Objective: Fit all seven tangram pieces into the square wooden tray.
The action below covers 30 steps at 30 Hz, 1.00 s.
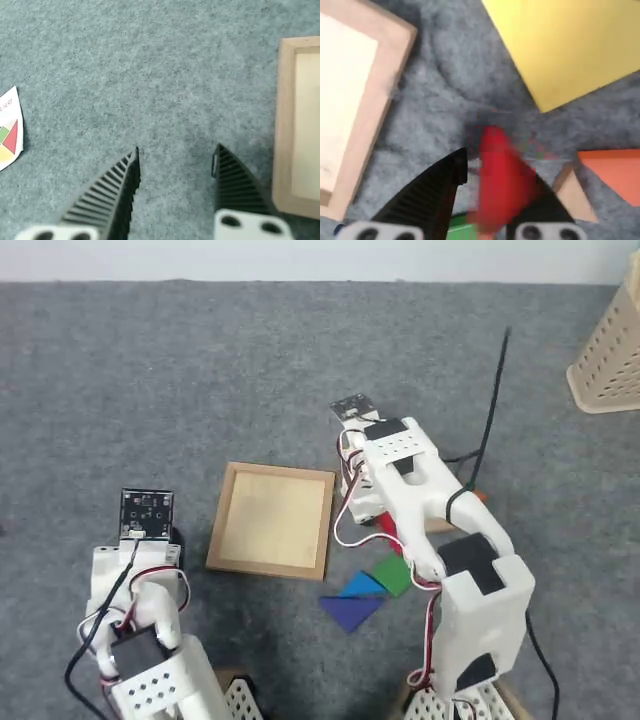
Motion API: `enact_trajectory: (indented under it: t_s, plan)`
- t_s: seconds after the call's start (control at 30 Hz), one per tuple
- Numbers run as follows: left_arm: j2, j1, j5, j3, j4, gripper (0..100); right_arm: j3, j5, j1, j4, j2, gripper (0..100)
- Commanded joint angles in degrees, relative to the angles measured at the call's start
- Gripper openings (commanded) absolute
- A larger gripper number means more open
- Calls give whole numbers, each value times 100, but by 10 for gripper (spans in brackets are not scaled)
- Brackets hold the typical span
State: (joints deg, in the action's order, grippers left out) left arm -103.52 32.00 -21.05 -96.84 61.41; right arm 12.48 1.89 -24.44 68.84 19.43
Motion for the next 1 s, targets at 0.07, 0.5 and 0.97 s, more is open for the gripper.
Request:
enact_trajectory:
  t_s: [0.07, 0.5, 0.97]
  plan:
    - [-62, -35, -44, 31, 0, 218, -202, 53, 31, -31, -286, 5]
    - [-62, -35, -44, 31, 9, 218, -387, 466, -382, 470, -2070, 6]
    - [-62, -35, -44, 31, 35, 218, -3499, 2013, -2105, 1095, 734, 6]
